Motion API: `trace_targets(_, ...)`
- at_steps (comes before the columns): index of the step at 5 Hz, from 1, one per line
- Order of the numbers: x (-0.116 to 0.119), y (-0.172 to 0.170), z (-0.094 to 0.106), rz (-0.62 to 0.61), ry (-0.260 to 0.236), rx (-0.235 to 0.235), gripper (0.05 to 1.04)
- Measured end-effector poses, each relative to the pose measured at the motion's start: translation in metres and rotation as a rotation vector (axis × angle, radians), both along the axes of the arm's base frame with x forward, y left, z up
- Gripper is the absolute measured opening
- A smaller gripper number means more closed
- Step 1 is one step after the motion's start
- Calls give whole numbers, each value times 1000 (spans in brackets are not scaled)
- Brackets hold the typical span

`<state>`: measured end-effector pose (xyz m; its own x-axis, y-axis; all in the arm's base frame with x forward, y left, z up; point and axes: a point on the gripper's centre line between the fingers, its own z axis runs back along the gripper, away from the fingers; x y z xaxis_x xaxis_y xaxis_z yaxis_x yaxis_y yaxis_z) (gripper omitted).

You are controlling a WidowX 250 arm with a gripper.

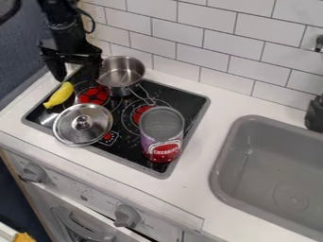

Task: Move the silver pan beside the right side burner

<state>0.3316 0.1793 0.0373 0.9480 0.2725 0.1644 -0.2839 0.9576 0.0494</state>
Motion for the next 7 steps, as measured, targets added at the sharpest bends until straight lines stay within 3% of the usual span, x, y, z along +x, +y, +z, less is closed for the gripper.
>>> trace_targets(1, 16, 4, -11, 3, 9, -36, 1000)
trace_targets(4, 53, 13, -47, -20, 75, -85, 1000)
trace_targets(5, 58, 14, -46, -28, 77, -81, 957)
trace_targets(7, 52, 7, -50, -15, 59, -76, 370)
